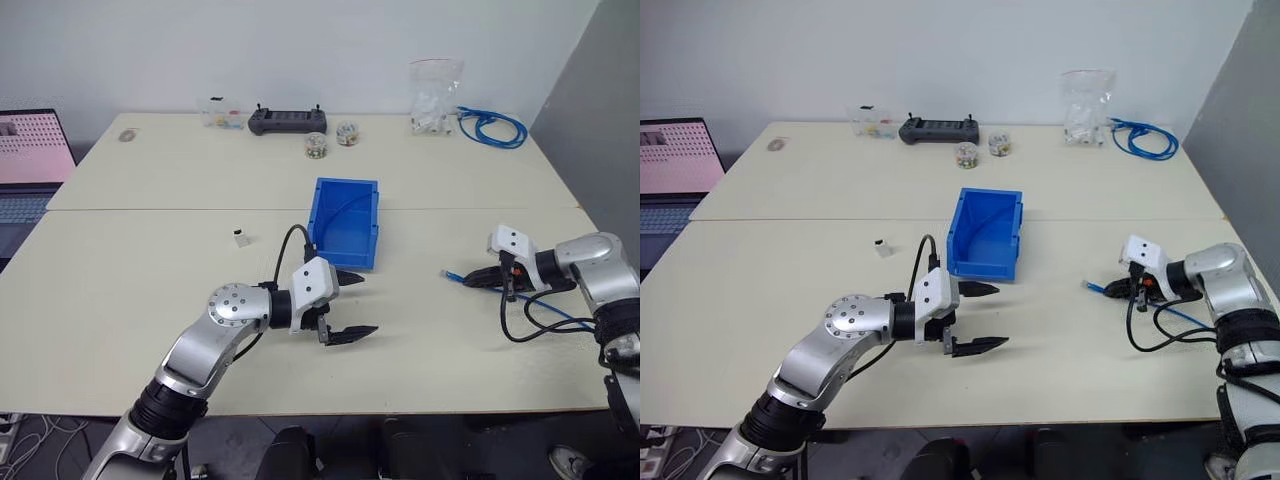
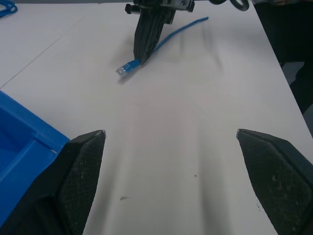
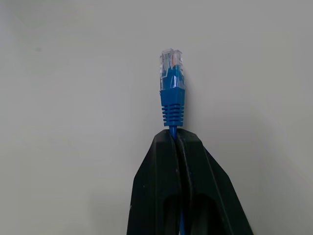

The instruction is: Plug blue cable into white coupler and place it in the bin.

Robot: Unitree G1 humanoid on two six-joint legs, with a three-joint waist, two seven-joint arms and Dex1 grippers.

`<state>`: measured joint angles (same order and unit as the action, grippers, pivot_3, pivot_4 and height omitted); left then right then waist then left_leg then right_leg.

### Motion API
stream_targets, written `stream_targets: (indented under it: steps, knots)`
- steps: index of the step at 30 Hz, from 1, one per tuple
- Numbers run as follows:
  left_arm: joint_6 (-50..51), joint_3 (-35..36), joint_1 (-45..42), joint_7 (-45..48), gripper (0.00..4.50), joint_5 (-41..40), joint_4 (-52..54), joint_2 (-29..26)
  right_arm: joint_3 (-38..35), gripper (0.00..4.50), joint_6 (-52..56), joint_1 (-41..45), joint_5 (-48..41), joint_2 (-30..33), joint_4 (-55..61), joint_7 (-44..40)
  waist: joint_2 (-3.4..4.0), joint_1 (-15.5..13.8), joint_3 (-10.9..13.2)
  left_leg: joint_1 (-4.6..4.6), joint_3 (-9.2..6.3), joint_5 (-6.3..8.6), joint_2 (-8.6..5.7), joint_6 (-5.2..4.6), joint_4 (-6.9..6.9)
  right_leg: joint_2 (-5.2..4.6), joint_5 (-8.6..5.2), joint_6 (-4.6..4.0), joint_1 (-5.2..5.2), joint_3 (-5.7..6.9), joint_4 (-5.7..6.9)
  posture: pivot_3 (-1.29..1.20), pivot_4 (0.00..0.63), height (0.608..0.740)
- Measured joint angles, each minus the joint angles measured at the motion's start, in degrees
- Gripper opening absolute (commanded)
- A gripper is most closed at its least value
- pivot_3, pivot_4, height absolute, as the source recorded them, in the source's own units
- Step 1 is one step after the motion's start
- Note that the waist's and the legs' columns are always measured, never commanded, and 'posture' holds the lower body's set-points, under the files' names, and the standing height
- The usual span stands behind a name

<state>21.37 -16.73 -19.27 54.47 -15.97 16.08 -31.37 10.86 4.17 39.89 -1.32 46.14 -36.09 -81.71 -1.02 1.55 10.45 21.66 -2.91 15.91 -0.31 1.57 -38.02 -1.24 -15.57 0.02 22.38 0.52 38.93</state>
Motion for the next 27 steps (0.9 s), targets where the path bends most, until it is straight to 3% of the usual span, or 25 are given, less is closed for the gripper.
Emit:
stream_targets:
  steps: [7, 11, 19, 23, 27]
  knots:
    - [-0.52, 7.62, 10.72, 3.06, 4.5, -0.54, 3.07, -12.03, 1.93, 0.03, 12.44, -8.45, -6.4, 0.64, 29.9, -4.06, 0.1, 0.36, 0.06, -0.08, -0.1, 0.0, 0.13, 0.01, 0.07, 0.1, -0.04, -0.03, 0.04, 0.05, 0.06, 0.0, 0.15, 0.74]
    - [-5.15, 12.13, 18.1, 5.81, 4.5, 0.43, 3.25, -18.08, 6.87, 0.03, 19.52, -9.07, -7.02, -6.66, 39.32, -0.55, 0.06, 0.03, 0.08, -0.1, -0.13, 0.01, 0.08, 0.01, 0.07, 0.06, -0.09, 0.05, -0.02, 0.08, 0.0, 0.0, 0.15, 0.74]
    - [-15.38, 21.36, 27.72, 7.63, 4.5, 1.51, -2.29, -21.59, 19.73, 0.03, 24.93, -3.45, -2.02, -28.39, 32.18, 12.21, 0.05, 0.17, 0.1, 0.12, -0.09, 0.0, 0.09, 0.01, 0.1, 0.06, -0.04, -0.07, 0.34, 0.07, 0.08, 0.0, 0.15, 0.74]
    - [-19.43, 22.7, 29.13, 7.38, 4.5, 2.37, -5.22, -21.1, 20.99, 0.03, 24.73, -0.7, -0.24, -32.1, 25.06, 15.33, 0.03, -0.66, 0.08, 0.2, -0.09, 0.01, -0.02, 0.01, 0.06, -0.05, -0.03, -0.06, 0.35, 0.08, 0.03, 0.0, 0.15, 0.74]
    - [-22.9, 22.75, 28.73, 6.78, 4.5, 3.32, -7.16, -20.08, 21.01, 0.96, 23.34, 1.86, 0.13, -34.12, 20.32, 15.81, -0.04, -0.36, 0.04, 0.15, -0.09, 0.01, 0.02, 0.01, 0.09, -0.02, -0.03, -0.06, 0.36, 0.09, 0.07, 0.0, 0.15, 0.74]
